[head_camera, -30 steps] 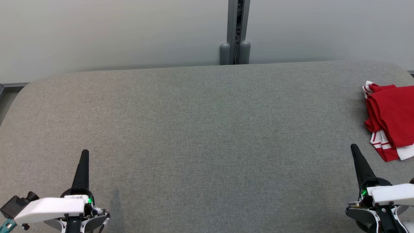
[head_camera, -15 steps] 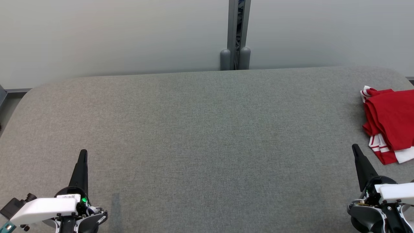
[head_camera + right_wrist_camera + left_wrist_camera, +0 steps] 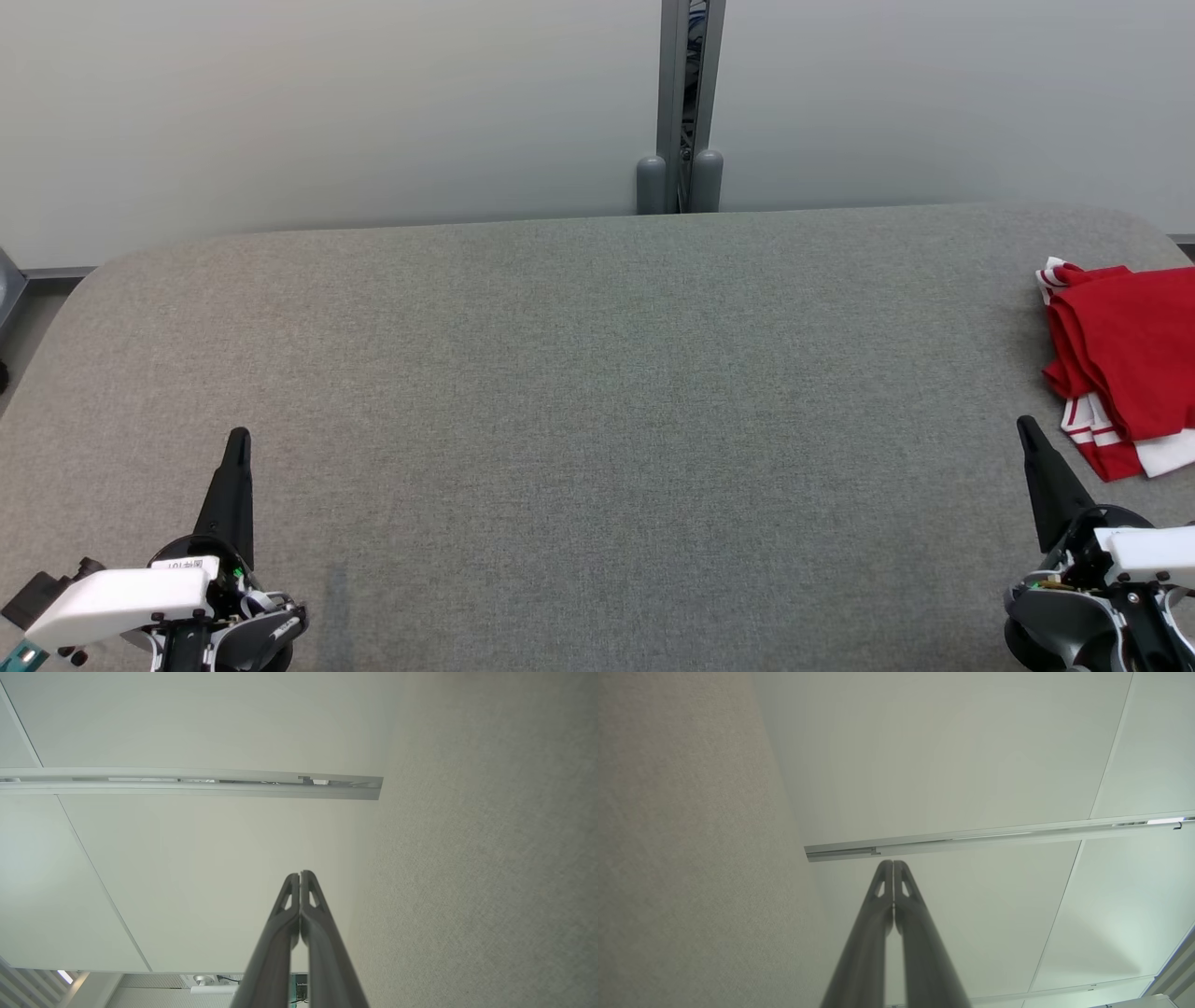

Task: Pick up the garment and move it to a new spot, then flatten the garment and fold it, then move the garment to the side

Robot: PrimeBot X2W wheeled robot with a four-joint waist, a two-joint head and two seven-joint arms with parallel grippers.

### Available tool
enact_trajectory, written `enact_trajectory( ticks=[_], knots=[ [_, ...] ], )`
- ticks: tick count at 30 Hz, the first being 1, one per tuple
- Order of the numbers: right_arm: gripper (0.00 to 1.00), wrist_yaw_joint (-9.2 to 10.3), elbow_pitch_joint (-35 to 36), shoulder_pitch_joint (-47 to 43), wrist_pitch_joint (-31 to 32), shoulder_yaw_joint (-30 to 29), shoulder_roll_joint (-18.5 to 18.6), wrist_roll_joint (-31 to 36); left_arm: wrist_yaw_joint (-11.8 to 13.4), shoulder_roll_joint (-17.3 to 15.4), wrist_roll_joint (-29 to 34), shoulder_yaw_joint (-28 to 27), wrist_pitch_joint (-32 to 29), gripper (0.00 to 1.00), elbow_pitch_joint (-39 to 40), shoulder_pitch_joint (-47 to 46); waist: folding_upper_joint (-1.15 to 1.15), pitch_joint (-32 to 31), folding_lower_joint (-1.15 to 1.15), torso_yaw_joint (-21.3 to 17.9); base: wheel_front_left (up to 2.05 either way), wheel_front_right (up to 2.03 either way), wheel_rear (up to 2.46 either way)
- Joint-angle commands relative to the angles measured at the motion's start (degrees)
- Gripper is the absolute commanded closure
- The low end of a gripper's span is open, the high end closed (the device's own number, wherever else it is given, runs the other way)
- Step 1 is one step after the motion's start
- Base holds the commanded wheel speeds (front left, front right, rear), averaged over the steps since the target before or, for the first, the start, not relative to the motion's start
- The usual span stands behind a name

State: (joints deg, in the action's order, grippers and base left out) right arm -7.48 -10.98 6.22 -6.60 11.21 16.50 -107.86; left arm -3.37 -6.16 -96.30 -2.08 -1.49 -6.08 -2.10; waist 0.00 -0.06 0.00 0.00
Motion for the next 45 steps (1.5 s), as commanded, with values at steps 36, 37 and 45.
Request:
enact_trajectory(
  ticks=[36, 37, 45],
  knots=[
    [1.00, -0.02, 0.57, 0.42, -1.53, 1.46, 1.62, -1.52, 0.25, 0.15, 0.33, -0.64, -0.41, 1.00, 0.00, -0.86, 0.00, 0.02, 0.00, 0.00, 0.00, 0.00, 0.00],
    [1.00, -0.02, 0.59, 0.42, -1.58, 1.48, 1.64, -1.57, 0.24, 0.15, 0.34, -0.65, -0.43, 1.00, 0.00, -0.86, 0.00, 0.02, 0.00, 0.00, 0.00, 0.00, 0.00],
    [1.00, -0.02, 0.71, 0.44, -1.79, 1.72, 1.86, -1.84, 0.26, 0.22, 0.40, -0.73, -0.53, 1.00, 0.01, -0.87, 0.00, 0.02, 0.00, 0.00, 0.00, 0.00, 0.00]
  ],
)
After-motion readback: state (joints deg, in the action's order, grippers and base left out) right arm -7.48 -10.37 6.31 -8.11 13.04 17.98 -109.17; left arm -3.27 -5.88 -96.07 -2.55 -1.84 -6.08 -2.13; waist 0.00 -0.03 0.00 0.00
